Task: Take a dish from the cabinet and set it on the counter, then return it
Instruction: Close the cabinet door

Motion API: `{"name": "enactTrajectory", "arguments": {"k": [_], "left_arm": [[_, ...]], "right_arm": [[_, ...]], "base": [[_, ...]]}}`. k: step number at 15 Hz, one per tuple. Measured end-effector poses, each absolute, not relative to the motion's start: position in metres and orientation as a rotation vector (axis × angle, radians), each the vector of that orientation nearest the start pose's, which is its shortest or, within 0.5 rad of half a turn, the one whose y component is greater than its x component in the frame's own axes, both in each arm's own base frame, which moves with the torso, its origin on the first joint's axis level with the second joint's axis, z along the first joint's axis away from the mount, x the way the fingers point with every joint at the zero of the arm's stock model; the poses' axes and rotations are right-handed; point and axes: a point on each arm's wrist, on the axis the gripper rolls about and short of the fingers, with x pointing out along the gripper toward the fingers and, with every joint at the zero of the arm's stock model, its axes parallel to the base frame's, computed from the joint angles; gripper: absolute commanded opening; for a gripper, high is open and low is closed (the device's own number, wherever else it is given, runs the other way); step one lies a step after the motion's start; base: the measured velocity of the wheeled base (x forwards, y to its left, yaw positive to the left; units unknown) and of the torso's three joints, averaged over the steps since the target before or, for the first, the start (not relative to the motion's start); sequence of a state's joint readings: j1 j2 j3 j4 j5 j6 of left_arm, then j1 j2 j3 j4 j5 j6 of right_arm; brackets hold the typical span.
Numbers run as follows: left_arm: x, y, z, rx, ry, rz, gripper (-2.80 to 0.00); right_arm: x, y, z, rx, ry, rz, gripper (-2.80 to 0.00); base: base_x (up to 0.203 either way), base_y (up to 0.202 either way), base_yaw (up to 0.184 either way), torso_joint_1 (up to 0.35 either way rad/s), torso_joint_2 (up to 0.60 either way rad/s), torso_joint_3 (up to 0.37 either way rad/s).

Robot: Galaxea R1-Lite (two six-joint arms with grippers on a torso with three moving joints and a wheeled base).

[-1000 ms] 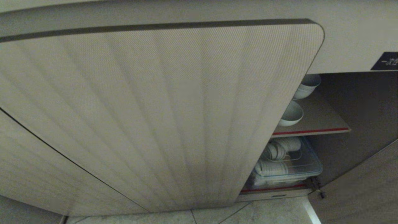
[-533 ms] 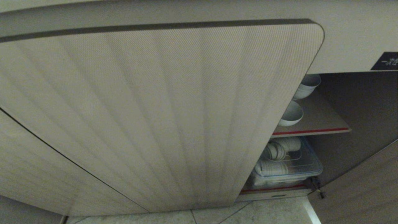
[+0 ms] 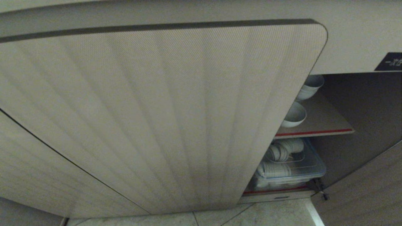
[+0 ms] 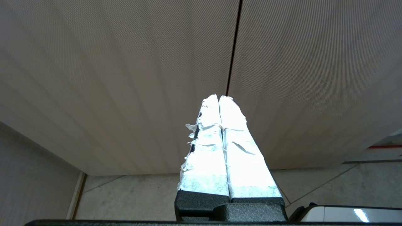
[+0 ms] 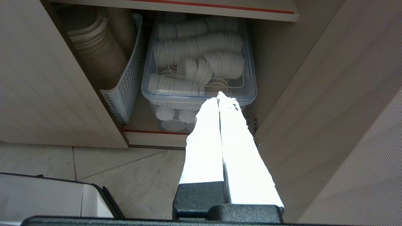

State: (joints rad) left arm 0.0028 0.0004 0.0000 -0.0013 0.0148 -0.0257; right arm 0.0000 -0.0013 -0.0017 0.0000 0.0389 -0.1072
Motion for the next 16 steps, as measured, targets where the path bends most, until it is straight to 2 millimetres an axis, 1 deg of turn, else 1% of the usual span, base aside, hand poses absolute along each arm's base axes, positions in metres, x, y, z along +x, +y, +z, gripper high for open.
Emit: {"name": "enactTrajectory", "arguments": {"k": [16], "left_arm": [[-0.0228, 0.0003, 0.0756, -0.027, -0.001, 0.018, -2.8]], "right_arm": [[-0.023, 0.0009, 0.0759, -0.108, -0.005, 0.038, -2.8]], "base": [[0.0, 0.0, 0.0, 0.0, 0.0, 0.0]]}}
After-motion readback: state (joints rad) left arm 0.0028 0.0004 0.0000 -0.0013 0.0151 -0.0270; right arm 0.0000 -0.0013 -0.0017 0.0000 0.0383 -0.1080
